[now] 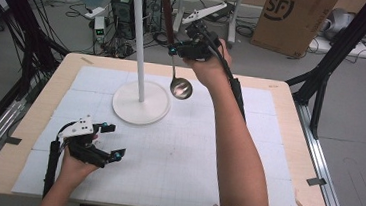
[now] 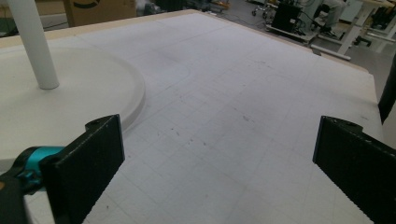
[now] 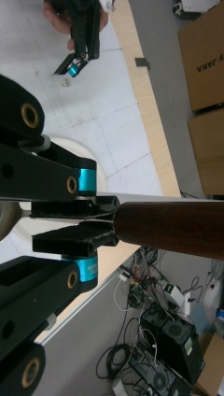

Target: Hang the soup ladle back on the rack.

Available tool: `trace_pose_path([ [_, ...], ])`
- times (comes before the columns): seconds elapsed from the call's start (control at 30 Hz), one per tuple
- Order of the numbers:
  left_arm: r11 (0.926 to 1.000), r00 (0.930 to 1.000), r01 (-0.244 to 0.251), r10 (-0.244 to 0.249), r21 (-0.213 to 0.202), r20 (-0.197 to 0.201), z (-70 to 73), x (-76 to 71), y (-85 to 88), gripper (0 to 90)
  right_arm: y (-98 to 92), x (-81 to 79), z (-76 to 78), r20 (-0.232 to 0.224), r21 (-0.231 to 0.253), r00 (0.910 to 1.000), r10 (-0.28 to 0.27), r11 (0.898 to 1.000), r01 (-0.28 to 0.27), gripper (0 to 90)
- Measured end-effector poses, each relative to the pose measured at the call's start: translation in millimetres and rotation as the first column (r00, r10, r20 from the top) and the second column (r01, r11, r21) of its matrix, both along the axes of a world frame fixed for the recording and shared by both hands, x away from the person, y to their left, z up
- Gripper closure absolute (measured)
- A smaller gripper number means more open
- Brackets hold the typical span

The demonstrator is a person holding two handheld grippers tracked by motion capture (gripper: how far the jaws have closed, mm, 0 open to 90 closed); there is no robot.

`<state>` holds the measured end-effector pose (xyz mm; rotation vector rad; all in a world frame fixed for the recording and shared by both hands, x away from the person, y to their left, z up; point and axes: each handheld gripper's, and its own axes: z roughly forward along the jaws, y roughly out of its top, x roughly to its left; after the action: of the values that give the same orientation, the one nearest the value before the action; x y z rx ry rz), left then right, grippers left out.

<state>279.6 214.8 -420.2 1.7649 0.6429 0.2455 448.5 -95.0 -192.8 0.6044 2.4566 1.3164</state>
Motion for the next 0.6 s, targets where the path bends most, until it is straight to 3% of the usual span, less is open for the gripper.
trace_pose_path([
  [0.6,1.0000,1.0000,-0.002,0.002,0.007,0.006,-0.1,0.8,-1.0,2.5,17.0,16.5,7.0,-0.015,-0.020,0.9998,0.016,1.000,-0.017,84.0],
])
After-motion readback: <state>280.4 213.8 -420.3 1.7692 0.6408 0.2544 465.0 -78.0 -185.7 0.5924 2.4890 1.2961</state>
